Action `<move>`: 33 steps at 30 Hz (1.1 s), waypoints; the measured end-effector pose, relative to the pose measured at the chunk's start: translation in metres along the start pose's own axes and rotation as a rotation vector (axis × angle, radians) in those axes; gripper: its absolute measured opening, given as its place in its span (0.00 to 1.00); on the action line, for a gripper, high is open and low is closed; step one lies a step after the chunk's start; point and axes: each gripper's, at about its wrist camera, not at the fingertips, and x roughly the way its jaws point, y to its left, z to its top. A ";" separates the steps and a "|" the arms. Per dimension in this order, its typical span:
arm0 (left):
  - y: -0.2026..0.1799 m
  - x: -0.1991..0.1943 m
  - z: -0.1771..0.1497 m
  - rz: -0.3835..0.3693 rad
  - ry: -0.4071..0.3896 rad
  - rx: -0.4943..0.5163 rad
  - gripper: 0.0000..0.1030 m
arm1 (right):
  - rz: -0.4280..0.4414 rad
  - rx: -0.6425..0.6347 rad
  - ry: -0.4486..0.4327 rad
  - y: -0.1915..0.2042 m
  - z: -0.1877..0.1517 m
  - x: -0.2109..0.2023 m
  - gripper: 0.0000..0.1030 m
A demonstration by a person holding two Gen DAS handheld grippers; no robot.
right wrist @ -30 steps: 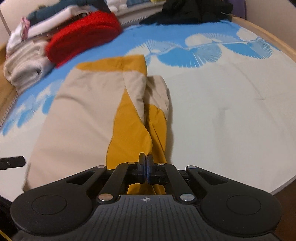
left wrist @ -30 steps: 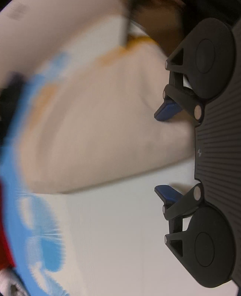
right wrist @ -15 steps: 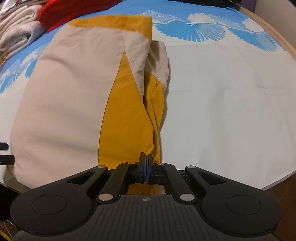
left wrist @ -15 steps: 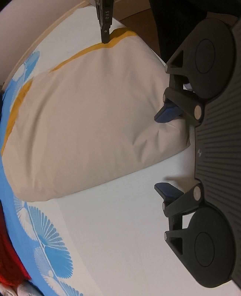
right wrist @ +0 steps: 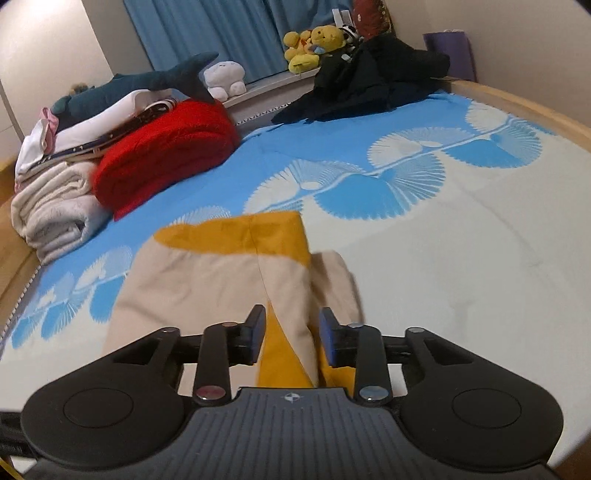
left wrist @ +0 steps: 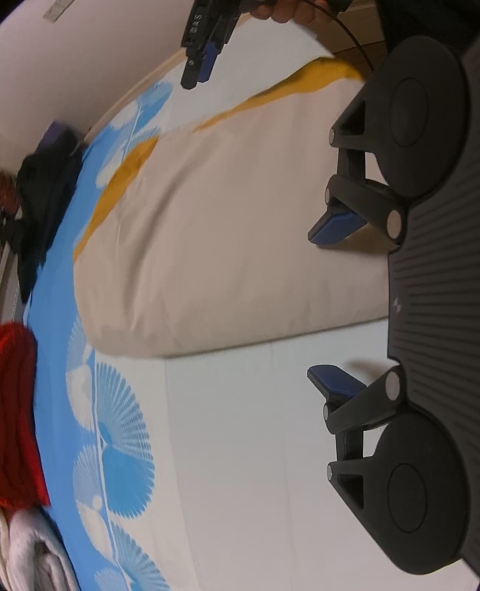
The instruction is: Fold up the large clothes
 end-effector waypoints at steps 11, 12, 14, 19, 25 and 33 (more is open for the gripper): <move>-0.004 0.008 0.007 0.029 -0.006 -0.002 0.75 | -0.069 0.056 0.096 0.010 0.015 0.092 0.42; -0.004 0.008 0.007 0.029 -0.006 0.000 0.75 | -0.073 0.060 0.105 0.009 0.016 0.098 0.42; -0.005 0.008 0.008 0.027 -0.006 0.001 0.75 | -0.074 0.080 0.115 0.006 0.018 0.106 0.36; -0.007 0.008 0.009 0.017 -0.008 0.005 0.75 | -0.043 0.086 0.128 0.006 0.021 0.112 0.03; -0.009 0.010 0.008 0.012 -0.004 0.021 0.75 | -0.175 0.044 0.168 0.003 0.012 0.121 0.01; 0.020 0.023 0.037 -0.083 0.010 -0.125 0.78 | -0.064 0.113 0.177 -0.015 0.004 0.097 0.36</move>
